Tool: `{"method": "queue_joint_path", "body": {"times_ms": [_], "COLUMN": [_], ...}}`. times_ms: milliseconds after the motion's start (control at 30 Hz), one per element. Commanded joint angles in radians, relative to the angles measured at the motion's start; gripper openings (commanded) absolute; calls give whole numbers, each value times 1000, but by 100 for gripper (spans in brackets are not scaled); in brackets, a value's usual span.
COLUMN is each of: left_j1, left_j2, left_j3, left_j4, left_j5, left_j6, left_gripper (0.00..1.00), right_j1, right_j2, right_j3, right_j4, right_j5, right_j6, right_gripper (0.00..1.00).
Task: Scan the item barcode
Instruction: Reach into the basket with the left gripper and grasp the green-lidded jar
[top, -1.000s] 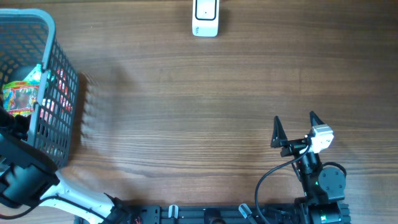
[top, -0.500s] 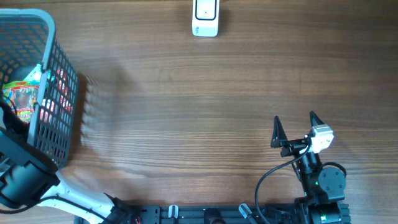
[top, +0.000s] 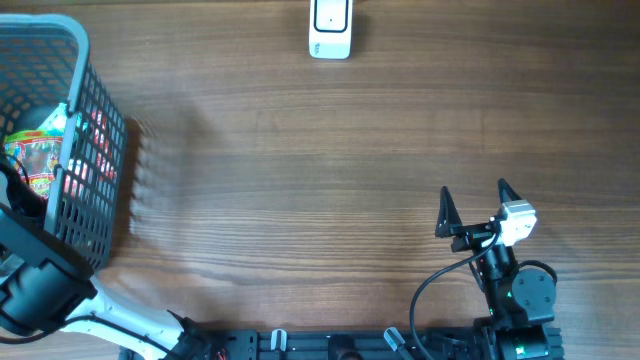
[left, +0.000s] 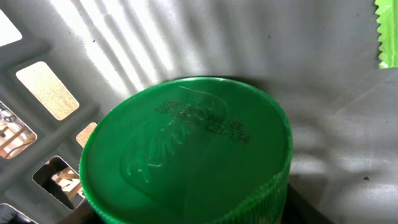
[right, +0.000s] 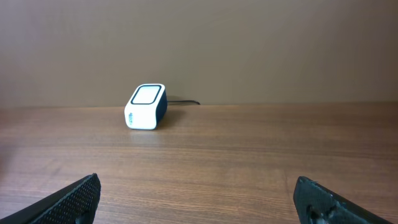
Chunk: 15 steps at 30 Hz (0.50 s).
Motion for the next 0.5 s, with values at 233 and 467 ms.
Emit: {"method": "queue_joint_path", "body": {"times_ms": [233, 467], "left_j1": [3, 3], "left_j2": [-8, -8], "left_j3": [-12, -112], "left_j4": [23, 135], "left_j5": [31, 55], "left_j6": [-2, -1], "left_gripper": [100, 100], "right_j1": [3, 3], "right_j2": [-5, -5], "right_j3": [-1, -1], "right_j4": [2, 2], "right_j5": [-8, -8], "right_j6": [-8, -9], "right_gripper": [100, 100]}}
